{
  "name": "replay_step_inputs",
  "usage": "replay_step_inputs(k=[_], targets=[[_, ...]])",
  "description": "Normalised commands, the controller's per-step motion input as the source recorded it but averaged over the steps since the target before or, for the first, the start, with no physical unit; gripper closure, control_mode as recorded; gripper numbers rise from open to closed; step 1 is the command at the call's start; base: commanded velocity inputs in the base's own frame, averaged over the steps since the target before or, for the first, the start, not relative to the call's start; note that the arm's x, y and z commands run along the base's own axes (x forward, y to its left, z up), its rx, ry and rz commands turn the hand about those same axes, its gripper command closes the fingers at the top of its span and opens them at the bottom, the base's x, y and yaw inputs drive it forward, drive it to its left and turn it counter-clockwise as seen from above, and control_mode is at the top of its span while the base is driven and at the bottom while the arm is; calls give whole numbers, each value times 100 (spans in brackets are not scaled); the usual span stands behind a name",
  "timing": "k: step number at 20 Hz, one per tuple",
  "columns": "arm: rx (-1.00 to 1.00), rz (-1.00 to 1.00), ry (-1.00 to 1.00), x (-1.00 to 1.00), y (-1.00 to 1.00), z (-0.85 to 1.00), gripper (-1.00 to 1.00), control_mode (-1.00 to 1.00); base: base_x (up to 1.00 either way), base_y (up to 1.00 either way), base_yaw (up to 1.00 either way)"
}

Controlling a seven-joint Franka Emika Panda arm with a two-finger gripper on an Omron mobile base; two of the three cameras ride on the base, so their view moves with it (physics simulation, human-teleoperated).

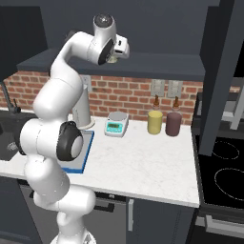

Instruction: Pick the kettle from the counter and place it on the tray. Then pick the mug from the cabinet and place it on the tray. Then close the cabinet doors.

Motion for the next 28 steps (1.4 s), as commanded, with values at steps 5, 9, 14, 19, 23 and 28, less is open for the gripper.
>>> replay_step_inputs(k=[5, 9, 14, 19, 23, 28], targets=[[1, 0, 0, 13, 0, 0, -100, -100, 0, 0, 0], [0, 0, 0, 4, 0, 0, -100, -100, 0, 0, 0], [0, 0, 0, 0, 0, 0, 100, -100, 0, 0, 0], [0, 0, 0, 0, -1, 0, 100, -100, 0, 0, 0], [0, 0, 0, 0, -4, 0, 100, -100, 0, 0, 0], [0, 0, 0, 0, 0, -2, 100, -100, 0, 0, 0]])
